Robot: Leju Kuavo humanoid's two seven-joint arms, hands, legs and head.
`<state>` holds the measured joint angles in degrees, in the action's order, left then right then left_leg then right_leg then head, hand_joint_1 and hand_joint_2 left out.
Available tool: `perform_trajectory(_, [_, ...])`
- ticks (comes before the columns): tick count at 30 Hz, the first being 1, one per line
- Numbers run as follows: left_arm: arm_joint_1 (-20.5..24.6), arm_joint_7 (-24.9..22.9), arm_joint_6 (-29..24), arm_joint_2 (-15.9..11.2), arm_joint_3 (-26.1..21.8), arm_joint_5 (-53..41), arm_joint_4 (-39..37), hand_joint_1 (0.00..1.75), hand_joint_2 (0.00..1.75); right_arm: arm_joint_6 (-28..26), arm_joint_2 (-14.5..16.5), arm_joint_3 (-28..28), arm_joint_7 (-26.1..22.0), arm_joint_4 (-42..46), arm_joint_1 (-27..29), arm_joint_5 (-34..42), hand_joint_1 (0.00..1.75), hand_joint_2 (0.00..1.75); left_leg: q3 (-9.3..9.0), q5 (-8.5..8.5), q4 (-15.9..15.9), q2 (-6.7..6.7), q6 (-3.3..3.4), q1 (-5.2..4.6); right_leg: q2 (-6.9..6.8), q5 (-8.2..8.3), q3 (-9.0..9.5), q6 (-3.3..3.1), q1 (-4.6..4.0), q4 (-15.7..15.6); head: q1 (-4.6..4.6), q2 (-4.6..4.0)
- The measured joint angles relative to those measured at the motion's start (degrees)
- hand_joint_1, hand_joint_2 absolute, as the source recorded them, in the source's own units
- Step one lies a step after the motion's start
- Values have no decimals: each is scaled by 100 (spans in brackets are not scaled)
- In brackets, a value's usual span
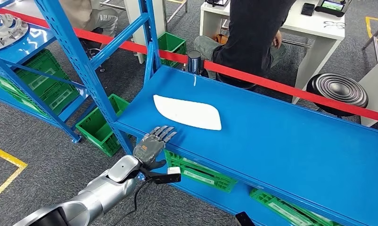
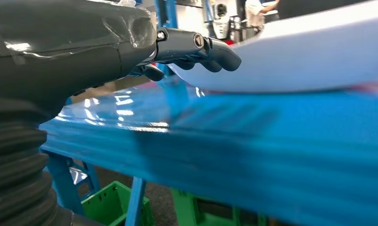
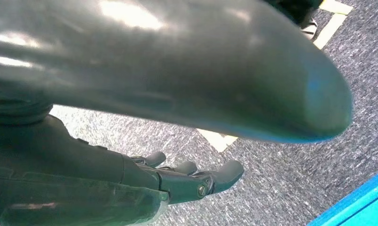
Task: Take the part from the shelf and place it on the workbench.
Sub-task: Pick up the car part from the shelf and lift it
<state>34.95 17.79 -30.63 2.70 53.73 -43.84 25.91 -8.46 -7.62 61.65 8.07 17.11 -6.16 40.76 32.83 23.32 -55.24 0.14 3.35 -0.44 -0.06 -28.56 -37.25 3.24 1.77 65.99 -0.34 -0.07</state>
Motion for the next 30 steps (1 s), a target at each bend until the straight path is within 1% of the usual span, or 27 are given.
perform_trajectory(1, [-7,42,4,-2,19,-13,-4,0,175,1,0,-1,0,0,-7,-12,0,0,18,25,-44,-3,-36,-5,0,124,193,28,4,-367,2,0])
perform_trajectory(2, [-11,87,11,-2,35,-27,-7,0,175,1,0,-1,0,0,-15,-21,0,0,48,50,-104,-6,-74,-14,4,217,340,18,9,-658,-2,0])
perform_trajectory(3, [-14,131,21,-3,52,-41,-8,0,175,2,2,-2,2,0,-19,-30,0,0,79,70,-151,-9,-105,-23,8,248,404,-16,4,-793,-7,0])
perform_trajectory(4, [-21,168,31,-6,68,-53,-9,0,175,2,5,-2,4,-1,-21,-36,0,0,105,78,-179,-12,-125,-30,15,235,401,-70,-13,-793,-12,0])
perform_trajectory(5, [-30,193,39,-7,85,-63,-10,0,175,2,6,-2,7,-1,-20,-40,0,0,122,82,-201,-14,-137,-24,18,246,398,-113,-9,-800,-17,0])
perform_trajectory(6, [-36,208,44,-10,103,-66,-10,0,175,2,12,-2,8,-2,-19,-43,0,0,132,98,-218,-16,-153,-11,20,250,396,-140,-2,-798,-16,0])
perform_trajectory(7, [-40,215,48,-12,118,-68,-10,0,175,2,15,-3,8,-4,-21,-43,0,0,160,154,-289,-17,-178,2,21,255,402,-174,7,-800,-22,0])
perform_trajectory(8, [-40,217,55,-14,128,-69,-10,0,175,2,17,-4,5,-5,-23,-43,0,0,227,262,-452,-18,-211,15,22,258,409,-204,22,-804,-30,0])
perform_trajectory(9, [-39,212,73,-15,136,-59,-10,0,131,2,17,-8,0,-8,-22,-38,0,0,357,434,-755,-18,-249,30,23,258,413,-223,26,-805,-37,0])
perform_trajectory(11, [-52,194,151,-17,137,59,-10,0,44,2,9,-26,-20,-19,-4,-16,0,0,723,798,-1555,-17,-302,57,23,253,414,-241,13,-805,-46,0])
perform_trajectory(12, [-65,187,210,-16,121,191,-9,0,0,2,8,-44,-35,-26,15,-3,0,0,873,895,-1864,-17,-311,67,24,252,415,-242,5,-804,-46,0])
perform_trajectory(13, [-77,188,268,-11,86,360,-4,0,0,2,7,-66,-50,-33,38,10,0,0,926,878,-1959,-17,-305,70,26,251,418,-242,-4,-804,-46,0])
perform_trajectory(14, [-84,193,320,-4,30,529,6,0,0,2,5,-87,-66,-37,62,22,0,0,864,749,-1814,-17,-283,69,31,250,425,-241,-13,-803,-46,0])
perform_trajectory(15, [-84,199,356,5,-30,655,20,0,0,2,5,-104,-79,-39,81,31,0,0,702,550,-1468,-19,-244,64,39,249,433,-241,-23,-804,-47,0])
perform_trajectory(16, [-75,203,378,12,-89,736,38,0,0,2,9,-119,-89,-39,94,39,0,0,486,358,-1021,-25,-187,51,48,249,440,-240,-28,-808,-45,0])
perform_trajectory(17, [-65,206,388,17,-138,770,52,0,0,2,14,-131,-97,-40,101,46,0,0,300,215,-636,-27,-131,32,55,251,438,-236,-46,-812,-38,0])
perform_trajectory(18, [-55,209,394,25,-171,783,61,0,0,1,19,-143,-101,-42,106,50,0,0,181,145,-386,-27,-86,7,59,254,429,-229,-48,-816,-36,0])
perform_trajectory(19, [-51,211,396,34,-196,789,67,0,0,1,25,-153,-103,-44,115,54,0,0,129,136,-266,-26,-54,-18,60,258,420,-220,-46,-823,-35,0])
perform_trajectory(20, [-50,212,397,42,-214,791,68,0,0,1,30,-160,-104,-45,123,57,0,0,130,137,-250,-21,-43,-34,59,268,414,-203,-50,-835,-37,0])
perform_trajectory(22, [-53,233,411,57,-262,854,90,0,0,2,36,-173,-104,-46,141,59,0,0,82,85,-141,-13,-17,-22,49,257,399,-165,-51,-829,-39,0])
perform_trajectory(23, [-53,273,446,72,-304,961,115,0,0,2,37,-181,-105,-46,144,60,0,0,52,48,-76,-8,0,-9,43,203,347,-160,-56,-735,-35,0])
perform_trajectory(24, [-62,339,511,97,-363,1140,154,0,0,2,34,-189,-104,-46,144,61,0,0,26,13,-17,-4,15,4,37,94,238,-169,-60,-516,-28,0])
perform_trajectory(26, [-128,509,767,150,-523,1687,304,0,0,9,23,-196,-103,-47,150,58,0,0,27,-7,6,-4,30,-5,33,-211,-116,-203,-51,217,-21,0])
perform_trajectory(27, [-203,554,959,169,-620,2037,451,0,0,15,16,-196,-100,-48,158,52,0,0,32,-7,3,-5,31,-11,32,-325,-288,-196,-48,566,-19,0])
perform_trajectory(28, [-316,539,1198,181,-719,2440,676,0,0,27,7,-196,-98,-50,167,44,0,0,33,-5,-1,-5,30,-16,32,-358,-376,-163,-43,739,-20,0])
perform_trajectory(29, [-455,470,1469,188,-814,2879,981,0,0,44,-4,-195,-96,-51,173,30,0,0,35,-1,-11,-7,24,-16,30,-298,-349,-110,-33,677,-19,0])
perform_trajectory(30, [-613,371,1767,193,-895,3344,1356,0,0,63,-16,-195,-94,-52,175,16,0,0,38,9,-34,-11,11,-13,25,-161,-210,-43,-19,394,-19,0])
